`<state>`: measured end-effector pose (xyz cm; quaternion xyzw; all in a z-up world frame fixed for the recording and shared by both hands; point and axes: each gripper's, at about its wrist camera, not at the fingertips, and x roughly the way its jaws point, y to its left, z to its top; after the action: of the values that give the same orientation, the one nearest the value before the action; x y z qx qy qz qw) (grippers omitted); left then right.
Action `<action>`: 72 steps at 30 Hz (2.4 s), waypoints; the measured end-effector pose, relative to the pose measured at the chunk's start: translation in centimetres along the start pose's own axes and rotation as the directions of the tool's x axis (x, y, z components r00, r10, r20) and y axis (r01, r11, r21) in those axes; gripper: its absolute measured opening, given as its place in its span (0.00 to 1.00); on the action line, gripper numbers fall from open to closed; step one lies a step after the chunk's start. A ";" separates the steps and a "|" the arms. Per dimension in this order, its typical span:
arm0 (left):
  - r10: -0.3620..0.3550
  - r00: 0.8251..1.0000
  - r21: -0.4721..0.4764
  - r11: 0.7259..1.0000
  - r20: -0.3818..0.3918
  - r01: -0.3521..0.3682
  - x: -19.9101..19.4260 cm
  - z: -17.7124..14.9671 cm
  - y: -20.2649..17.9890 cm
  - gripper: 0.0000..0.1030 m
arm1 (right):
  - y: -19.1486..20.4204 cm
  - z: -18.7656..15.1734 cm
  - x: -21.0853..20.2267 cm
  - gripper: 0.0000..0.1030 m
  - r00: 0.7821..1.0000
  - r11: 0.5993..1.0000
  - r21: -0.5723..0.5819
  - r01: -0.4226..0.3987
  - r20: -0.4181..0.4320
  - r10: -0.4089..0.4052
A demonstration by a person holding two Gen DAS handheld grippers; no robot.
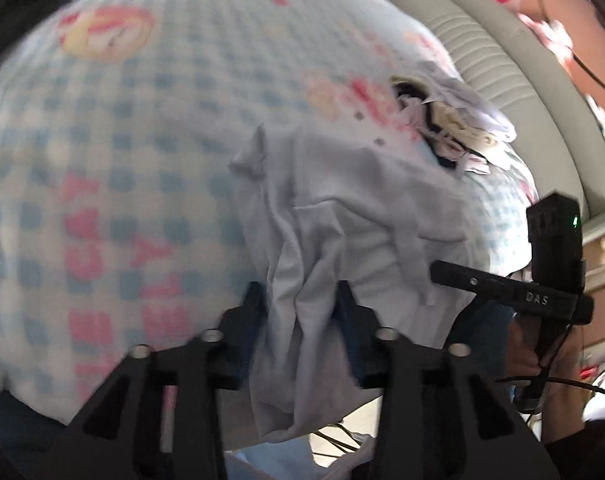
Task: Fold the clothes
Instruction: 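Lift the folded white shirt with both grippers and carry it toward the clothes stack, then lower the folded shirt onto the clothes stack and open both grippers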
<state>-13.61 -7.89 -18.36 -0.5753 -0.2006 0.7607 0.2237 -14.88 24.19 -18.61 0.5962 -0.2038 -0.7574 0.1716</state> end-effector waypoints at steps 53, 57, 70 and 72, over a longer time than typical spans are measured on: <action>-0.160 0.947 0.333 0.941 0.278 0.061 15.0 29.2 -32.9 0.47 | -13.4 25.0 -24.5 0.63 0.754 0.937 0.058 0.345 0.577 -0.314; -0.061 0.987 0.343 0.939 0.149 0.006 21.1 28.0 -33.2 0.44 | -14.4 26.0 -20.0 0.56 0.828 0.941 0.035 0.335 0.465 -0.312; -0.080 0.985 0.316 0.948 0.153 0.028 22.1 25.1 -31.3 0.45 | -19.8 19.3 -15.7 0.57 0.805 0.978 0.111 0.179 0.556 -0.210; -0.082 0.985 0.334 0.942 0.154 0.026 21.4 25.0 -31.5 0.45 | -19.5 19.6 -16.1 0.57 0.808 0.976 0.107 0.189 0.548 -0.216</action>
<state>-39.45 28.93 -11.05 -0.4589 -0.1040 0.8222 0.3203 -30.55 51.10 -11.14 0.3723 -0.1978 -0.9067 0.0092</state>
